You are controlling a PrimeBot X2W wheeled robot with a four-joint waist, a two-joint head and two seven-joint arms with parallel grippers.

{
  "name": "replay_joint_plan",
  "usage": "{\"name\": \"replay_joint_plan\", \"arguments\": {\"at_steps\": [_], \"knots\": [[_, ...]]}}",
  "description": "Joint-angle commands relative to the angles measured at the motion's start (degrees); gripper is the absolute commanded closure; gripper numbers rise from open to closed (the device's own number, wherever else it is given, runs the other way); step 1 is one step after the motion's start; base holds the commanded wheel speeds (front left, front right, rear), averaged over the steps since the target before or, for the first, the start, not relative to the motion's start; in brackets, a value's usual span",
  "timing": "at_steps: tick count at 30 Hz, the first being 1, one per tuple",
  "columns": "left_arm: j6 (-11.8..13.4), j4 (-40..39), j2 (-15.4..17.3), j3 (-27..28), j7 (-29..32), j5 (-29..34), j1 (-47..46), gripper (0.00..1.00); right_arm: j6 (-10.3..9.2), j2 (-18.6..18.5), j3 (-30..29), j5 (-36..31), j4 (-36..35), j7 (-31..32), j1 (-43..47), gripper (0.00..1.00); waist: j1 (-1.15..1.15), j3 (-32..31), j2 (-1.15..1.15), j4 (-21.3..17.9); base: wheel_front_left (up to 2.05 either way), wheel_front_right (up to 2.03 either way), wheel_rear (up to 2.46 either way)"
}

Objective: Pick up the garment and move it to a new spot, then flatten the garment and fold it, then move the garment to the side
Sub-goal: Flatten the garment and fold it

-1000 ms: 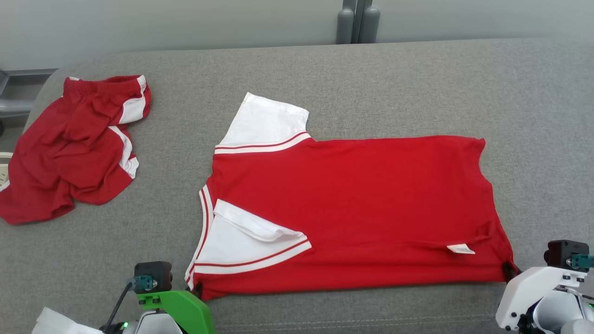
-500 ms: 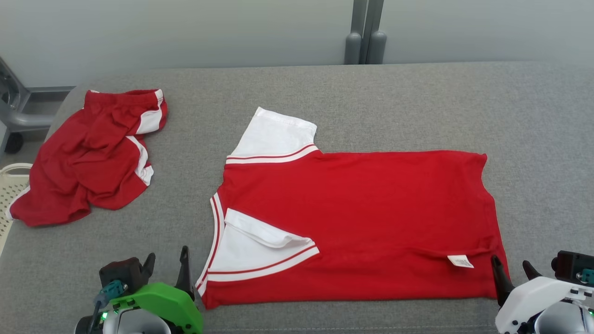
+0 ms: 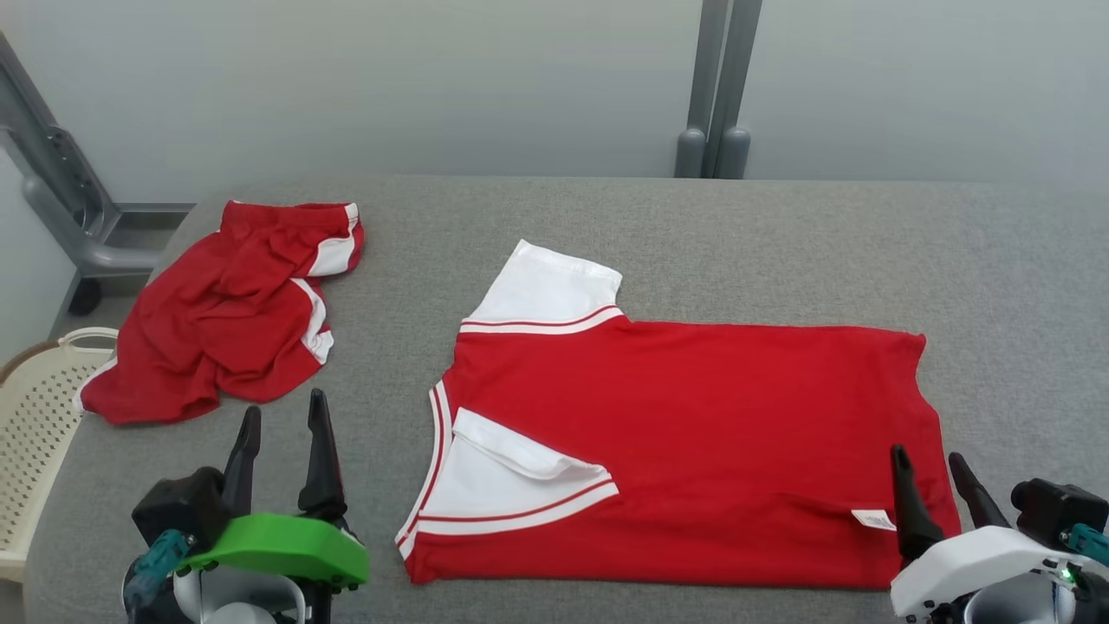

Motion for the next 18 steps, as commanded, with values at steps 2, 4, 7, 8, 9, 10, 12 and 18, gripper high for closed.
{"name": "replay_joint_plan", "arguments": {"at_steps": [2, 4, 7, 8, 9, 10, 12, 18], "knots": [[-2.3, -0.8, -0.8, 2.2, -0.2, 1.9, 2.2, 0.00, -0.06, -0.2, 1.1, 1.1, 0.4, -2.3, -0.3, 0.00, 0.00, -1.2, 0.00, 1.2, 0.00, 0.00, 0.00], [-4.7, -1.2, -1.6, 4.1, -0.2, 3.3, 3.7, 0.00, -0.06, -0.2, 2.4, 1.7, 0.7, -4.3, -0.5, 0.00, 0.00, -1.5, 0.00, 1.4, 0.00, 0.00, 0.00], [-8.1, -1.3, -2.3, 6.4, -0.1, 5.2, 5.5, 0.00, -0.06, -0.2, 4.3, 1.6, 0.9, -6.5, -0.8, 0.00, 0.00, -1.8, 0.00, 1.7, 0.00, 0.00, 0.00], [-9.0, -1.2, -2.4, 7.0, -0.1, 6.1, 6.1, 0.00, -0.06, -0.2, 4.9, 1.1, 0.7, -7.3, -0.8, 0.00, 0.00, -1.8, 0.00, 1.8, 0.00, 0.00, 0.00], [-10.1, -1.0, -2.3, 7.3, -0.1, 7.0, 6.7, 0.00, -0.06, -0.2, 5.8, 0.5, 0.5, -7.7, -0.8, 0.00, 0.00, -1.9, 0.00, 1.9, 0.00, 0.00, 0.00], [-10.9, -0.8, -2.4, 7.7, -0.1, 7.8, 7.3, 0.00, -0.06, -0.2, 6.3, -1.0, 0.2, -8.3, -0.7, 0.00, 0.00, -1.9, 0.00, 1.9, 0.00, 0.00, 0.00], [-12.1, -0.4, -2.2, 7.6, -0.1, 9.7, 8.3, 0.00, -0.06, -0.2, 6.8, -2.9, -0.1, -9.1, -0.3, 0.00, 0.00, -2.0, 0.00, 2.0, 0.00, 0.00, 0.00], [-12.2, 0.7, -1.8, 6.9, -0.1, 14.3, 11.0, 0.00, -0.06, -0.2, 7.6, -8.5, -0.7, -10.4, 1.1, 0.00, 0.00, -2.0, 0.00, 1.5, 0.00, 0.00, 0.00]]}}
